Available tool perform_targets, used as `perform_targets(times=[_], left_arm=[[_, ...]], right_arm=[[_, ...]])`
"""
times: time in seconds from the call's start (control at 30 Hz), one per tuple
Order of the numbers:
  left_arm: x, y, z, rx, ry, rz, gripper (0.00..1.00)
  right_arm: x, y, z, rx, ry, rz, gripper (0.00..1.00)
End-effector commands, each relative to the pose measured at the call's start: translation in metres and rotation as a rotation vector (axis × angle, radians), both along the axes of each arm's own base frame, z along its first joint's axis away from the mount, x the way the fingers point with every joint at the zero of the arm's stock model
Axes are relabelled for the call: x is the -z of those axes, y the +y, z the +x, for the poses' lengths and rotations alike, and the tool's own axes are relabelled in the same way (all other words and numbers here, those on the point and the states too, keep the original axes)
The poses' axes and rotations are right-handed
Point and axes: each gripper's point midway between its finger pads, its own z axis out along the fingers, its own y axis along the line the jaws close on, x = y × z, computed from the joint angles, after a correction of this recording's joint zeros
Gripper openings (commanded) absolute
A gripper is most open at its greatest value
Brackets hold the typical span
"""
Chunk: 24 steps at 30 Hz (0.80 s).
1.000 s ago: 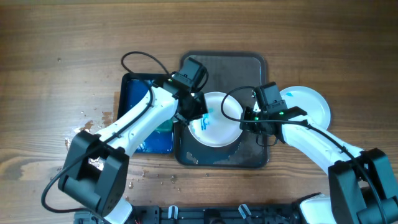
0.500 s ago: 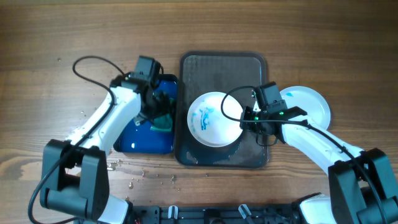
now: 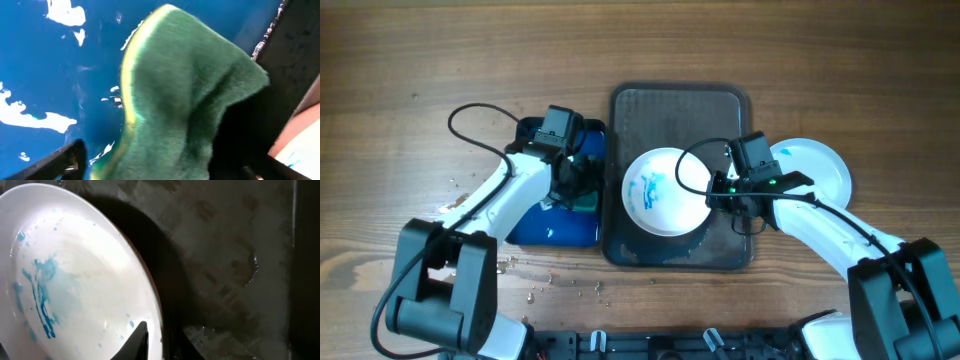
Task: Clean dirty plates on tray and stack at the side
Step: 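Dip the sponge in the blue tray and move it toward the plate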
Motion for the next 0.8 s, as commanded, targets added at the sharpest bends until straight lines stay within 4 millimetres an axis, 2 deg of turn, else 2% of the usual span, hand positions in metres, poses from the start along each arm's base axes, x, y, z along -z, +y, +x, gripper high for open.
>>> perform_targets(times=[0.0,0.03,0.13,0.2,0.27,0.33,0.37,0.57,0.63,0.77], left_arm=[[0.001,-0.007,0.001,0.039,-0.005,-0.017,0.59],[0.002,-0.003,0.002,0.036,-0.012,0.010,0.46],[0.011,0.004,0.002,0.041,-0.009,0.088,0.39],[0.022,0.005,-0.001,0.051,0.017,0.119,0.27],[0.037,0.007,-0.007,0.059,0.061,0.146,0.04],[0.040,0.011,-0.013,0.056,0.094,0.159,0.04],[0.032,0.013,-0.013,0.049,0.097,0.159,0.04],[-0.049,0.013,0.005,0.023,-0.017,0.133,0.04],[-0.059,0.016,0.005,0.018,-0.034,0.144,0.04],[-0.059,0.017,0.000,0.022,-0.016,0.152,0.04]], right_arm=[[0.000,0.001,-0.001,-0.019,-0.003,-0.001,0.16],[0.000,0.001,-0.001,-0.019,-0.004,-0.001,0.16],[0.000,0.001,0.000,-0.019,-0.006,0.000,0.16],[0.000,0.001,-0.001,-0.019,-0.006,0.000,0.16],[0.000,0.002,-0.001,-0.021,-0.004,0.003,0.15],[0.000,0.002,-0.002,-0.022,0.000,0.005,0.16],[0.000,0.002,-0.002,-0.022,0.000,0.005,0.16],[0.000,0.002,-0.002,-0.022,-0.001,0.005,0.16],[0.000,0.002,-0.002,-0.022,-0.001,0.005,0.16],[0.000,0.002,-0.002,-0.022,-0.001,0.005,0.16]])
